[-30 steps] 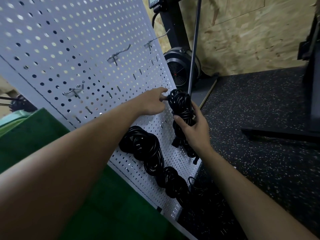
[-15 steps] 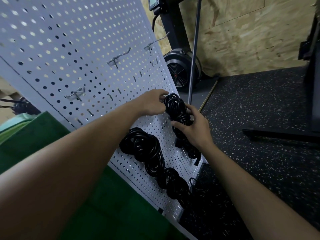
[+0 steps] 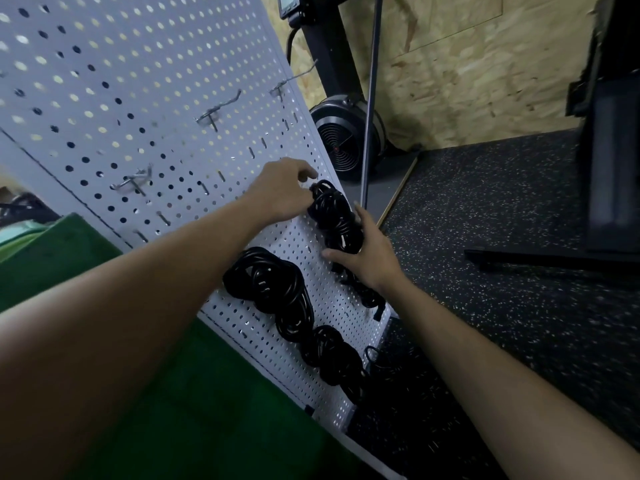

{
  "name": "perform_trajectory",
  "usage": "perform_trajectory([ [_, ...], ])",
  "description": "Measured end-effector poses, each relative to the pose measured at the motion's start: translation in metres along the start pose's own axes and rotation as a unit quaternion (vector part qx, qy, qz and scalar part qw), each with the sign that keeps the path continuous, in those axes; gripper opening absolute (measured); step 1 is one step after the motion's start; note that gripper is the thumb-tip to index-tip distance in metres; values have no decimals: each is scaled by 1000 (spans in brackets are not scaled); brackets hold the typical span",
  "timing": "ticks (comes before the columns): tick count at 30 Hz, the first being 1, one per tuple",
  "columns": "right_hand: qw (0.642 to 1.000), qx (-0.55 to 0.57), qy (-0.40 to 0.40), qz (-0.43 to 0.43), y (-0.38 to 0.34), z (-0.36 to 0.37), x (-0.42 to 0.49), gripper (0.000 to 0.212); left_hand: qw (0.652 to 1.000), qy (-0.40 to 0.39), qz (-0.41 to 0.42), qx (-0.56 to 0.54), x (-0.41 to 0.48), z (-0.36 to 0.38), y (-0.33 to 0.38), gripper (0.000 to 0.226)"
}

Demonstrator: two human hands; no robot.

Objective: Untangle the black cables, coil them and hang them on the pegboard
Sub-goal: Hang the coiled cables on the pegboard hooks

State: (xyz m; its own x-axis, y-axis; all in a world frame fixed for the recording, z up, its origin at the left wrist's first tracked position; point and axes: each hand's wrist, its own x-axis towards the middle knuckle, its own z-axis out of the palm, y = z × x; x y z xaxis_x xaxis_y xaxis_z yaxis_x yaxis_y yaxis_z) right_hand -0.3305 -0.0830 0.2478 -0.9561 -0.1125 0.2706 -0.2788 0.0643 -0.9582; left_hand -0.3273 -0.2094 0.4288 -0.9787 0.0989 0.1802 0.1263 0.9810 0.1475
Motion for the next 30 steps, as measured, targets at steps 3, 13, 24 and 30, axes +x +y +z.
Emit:
perform_trajectory([
  [3, 999, -22, -5, 45, 4, -16, -18, 110, 999, 27, 29, -11, -14, -6, 10, 39],
  [13, 900, -386, -184, 84, -11, -140, -90, 64, 990, -31, 132, -40, -74, 53, 76, 33],
  [24, 817, -471, -291, 162, 6, -200, -183, 57, 943, -329, -36, -33, -159, 285, 65, 37],
  [30, 818, -464, -295, 170, 34, -209, -196, 53, 908, -407, -65, -72, -196, 381, 41, 67],
])
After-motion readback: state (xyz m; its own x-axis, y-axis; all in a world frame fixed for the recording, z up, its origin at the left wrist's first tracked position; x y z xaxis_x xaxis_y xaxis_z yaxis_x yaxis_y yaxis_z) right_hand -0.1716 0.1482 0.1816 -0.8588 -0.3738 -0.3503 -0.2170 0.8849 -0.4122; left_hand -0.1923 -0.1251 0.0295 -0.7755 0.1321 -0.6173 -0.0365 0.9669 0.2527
